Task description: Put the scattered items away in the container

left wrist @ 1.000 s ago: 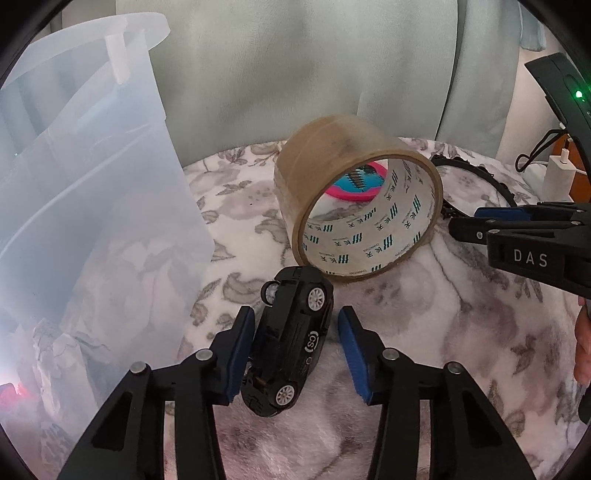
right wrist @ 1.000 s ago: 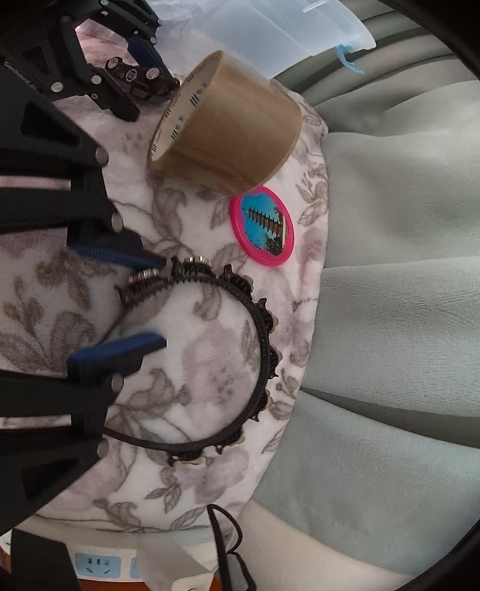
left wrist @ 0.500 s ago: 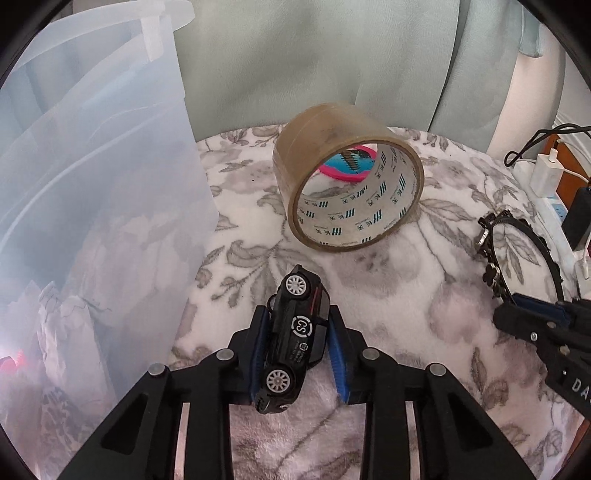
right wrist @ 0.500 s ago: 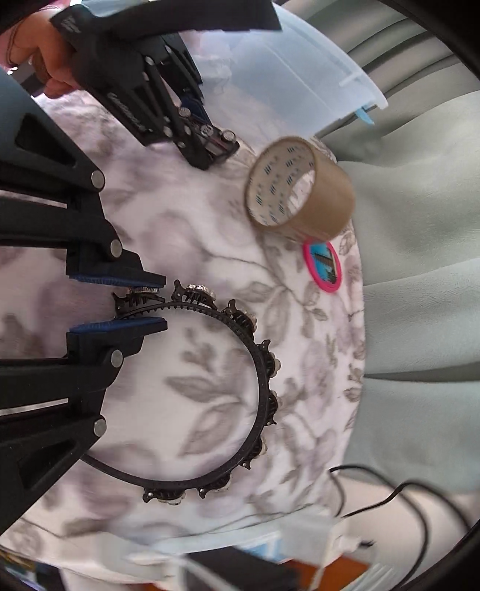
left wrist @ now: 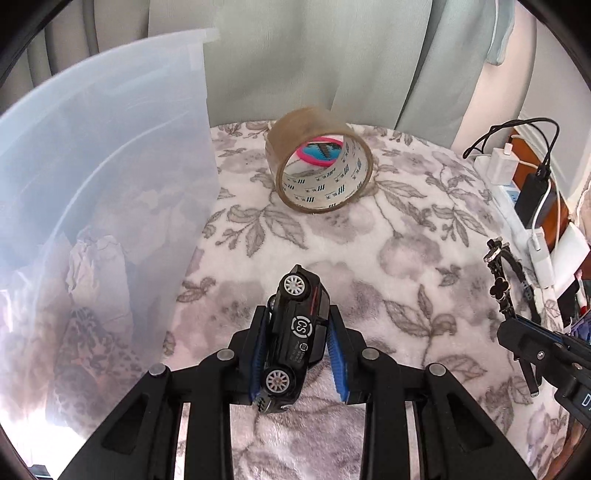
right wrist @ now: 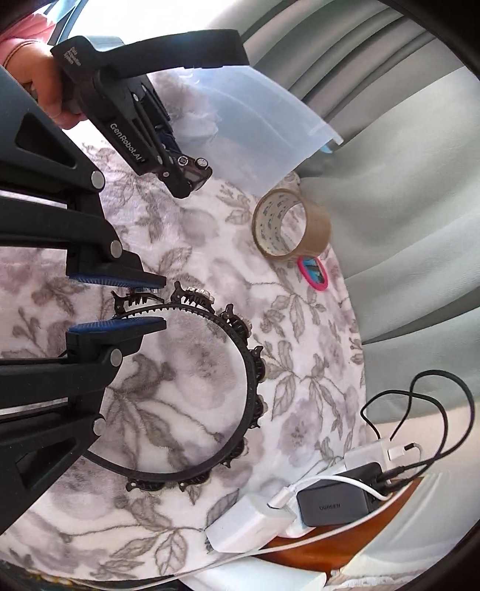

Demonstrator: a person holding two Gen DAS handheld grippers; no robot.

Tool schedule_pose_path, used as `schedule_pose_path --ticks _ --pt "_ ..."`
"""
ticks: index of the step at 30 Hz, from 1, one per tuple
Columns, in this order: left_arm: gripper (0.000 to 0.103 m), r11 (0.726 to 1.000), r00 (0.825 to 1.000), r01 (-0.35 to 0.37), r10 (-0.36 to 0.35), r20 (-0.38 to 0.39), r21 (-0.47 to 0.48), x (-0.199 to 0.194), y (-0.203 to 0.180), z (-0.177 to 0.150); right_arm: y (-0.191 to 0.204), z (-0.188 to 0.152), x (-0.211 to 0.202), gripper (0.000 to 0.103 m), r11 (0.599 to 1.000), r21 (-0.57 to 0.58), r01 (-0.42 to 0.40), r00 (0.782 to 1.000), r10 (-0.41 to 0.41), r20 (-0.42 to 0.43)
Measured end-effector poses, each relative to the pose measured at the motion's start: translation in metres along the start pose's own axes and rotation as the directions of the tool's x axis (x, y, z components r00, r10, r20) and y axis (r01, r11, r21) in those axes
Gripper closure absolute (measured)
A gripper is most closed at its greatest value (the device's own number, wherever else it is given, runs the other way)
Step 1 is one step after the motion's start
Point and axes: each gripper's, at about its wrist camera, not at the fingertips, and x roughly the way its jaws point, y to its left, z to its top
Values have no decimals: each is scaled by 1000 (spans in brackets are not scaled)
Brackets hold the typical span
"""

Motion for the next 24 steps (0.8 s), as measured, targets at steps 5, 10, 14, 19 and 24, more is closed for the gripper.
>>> schedule_pose_path --ticks 5,10,14,19,24 --pt "71 1000 997 13 -14 74 12 -52 -9 -3 5 0 -24 87 998 43 -51 997 49 60" --pt "71 1000 992 20 -23 127 24 -88 -7 -9 10 -8 -45 87 995 62 -82 993 76 96" --pt "71 999 988 17 -21 152 28 -107 -7 -13 14 -19 -49 88 996 51 -79 994 75 82" --pt "71 1000 985 6 -11 172 26 -121 -4 -15 15 -38 -23 88 997 34 -66 998 67 -12" --pt "71 1000 984 -4 2 177 15 -124 2 -16 18 -52 1 87 999 3 -39 995 40 -93"
